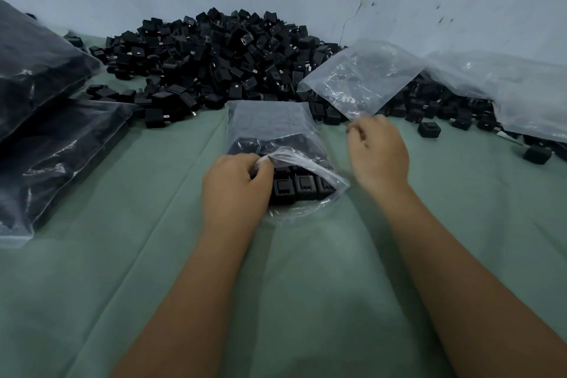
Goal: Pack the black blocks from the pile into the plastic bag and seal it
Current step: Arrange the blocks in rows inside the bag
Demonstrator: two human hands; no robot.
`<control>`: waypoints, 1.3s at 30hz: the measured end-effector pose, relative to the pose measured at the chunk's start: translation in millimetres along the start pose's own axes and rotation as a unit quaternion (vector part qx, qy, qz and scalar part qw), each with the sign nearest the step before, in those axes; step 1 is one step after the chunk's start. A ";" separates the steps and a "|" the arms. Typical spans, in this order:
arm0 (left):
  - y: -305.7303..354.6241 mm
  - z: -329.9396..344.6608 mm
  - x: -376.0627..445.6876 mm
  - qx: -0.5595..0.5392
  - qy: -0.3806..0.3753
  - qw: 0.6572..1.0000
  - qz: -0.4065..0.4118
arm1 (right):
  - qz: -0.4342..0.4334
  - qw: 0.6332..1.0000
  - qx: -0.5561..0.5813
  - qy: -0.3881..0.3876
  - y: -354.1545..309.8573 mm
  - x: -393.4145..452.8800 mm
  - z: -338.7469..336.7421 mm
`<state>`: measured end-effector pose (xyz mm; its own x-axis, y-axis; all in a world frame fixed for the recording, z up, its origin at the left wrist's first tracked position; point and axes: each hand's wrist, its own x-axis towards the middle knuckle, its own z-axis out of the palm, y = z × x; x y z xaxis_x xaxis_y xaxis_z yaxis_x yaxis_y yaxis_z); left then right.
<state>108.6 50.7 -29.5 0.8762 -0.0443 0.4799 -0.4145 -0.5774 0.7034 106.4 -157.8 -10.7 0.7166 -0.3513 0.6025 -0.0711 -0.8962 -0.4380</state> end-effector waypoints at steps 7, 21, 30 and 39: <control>-2.1 2.3 1.7 0.039 -0.003 0.999 0.022 | 0.105 0.935 -0.193 -0.279 46.8 47.1 45.6; -3.4 4.0 0.1 0.033 0.007 0.999 0.038 | 0.158 0.929 0.334 -0.034 18.5 -5.0 14.9; 13.8 -6.9 -9.3 -0.195 0.020 0.979 -0.053 | 0.068 0.942 0.324 0.057 -39.3 -72.7 -21.2; 12.7 -7.2 -8.1 -0.254 0.027 0.962 -0.093 | -0.050 0.982 0.162 -0.087 -72.6 -93.2 -6.5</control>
<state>94.5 49.6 -20.7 0.9384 0.0708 0.3383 -0.3310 -0.0976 0.9386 40.2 -61.7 -30.7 0.8186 -0.1892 0.5424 0.2091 -0.7812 -0.5882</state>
